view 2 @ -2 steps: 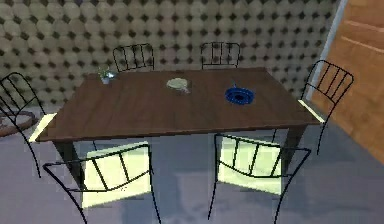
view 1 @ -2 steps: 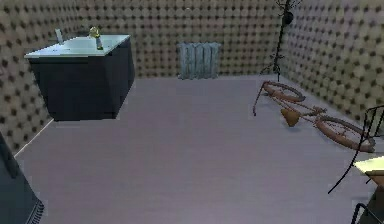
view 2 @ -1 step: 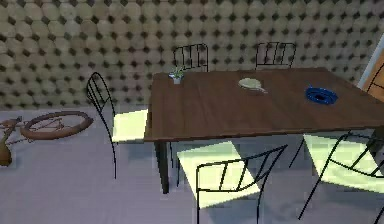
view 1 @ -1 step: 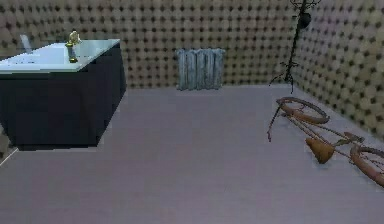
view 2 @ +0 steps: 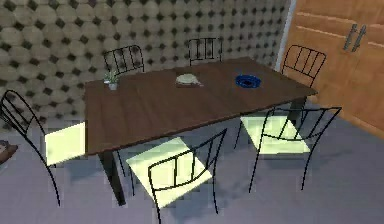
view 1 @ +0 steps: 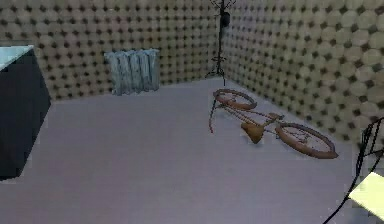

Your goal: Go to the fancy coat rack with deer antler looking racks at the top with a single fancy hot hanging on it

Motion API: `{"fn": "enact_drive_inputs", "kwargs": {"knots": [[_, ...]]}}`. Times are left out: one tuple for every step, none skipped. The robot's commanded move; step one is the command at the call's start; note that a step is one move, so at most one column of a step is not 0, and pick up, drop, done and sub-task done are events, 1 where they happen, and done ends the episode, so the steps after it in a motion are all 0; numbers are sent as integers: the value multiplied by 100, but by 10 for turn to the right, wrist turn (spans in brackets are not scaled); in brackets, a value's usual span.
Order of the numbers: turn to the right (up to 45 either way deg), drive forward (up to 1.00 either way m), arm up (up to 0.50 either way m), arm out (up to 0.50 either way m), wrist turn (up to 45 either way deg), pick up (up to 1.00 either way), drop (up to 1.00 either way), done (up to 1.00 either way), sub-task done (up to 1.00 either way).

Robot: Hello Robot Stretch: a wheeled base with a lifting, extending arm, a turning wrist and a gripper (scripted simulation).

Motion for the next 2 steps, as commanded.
{"fn": "enact_drive_inputs", "kwargs": {"knots": [[0,100,0,0,0,0,0,0,0],[30,0,0,0,0,0,0,0,0]]}}
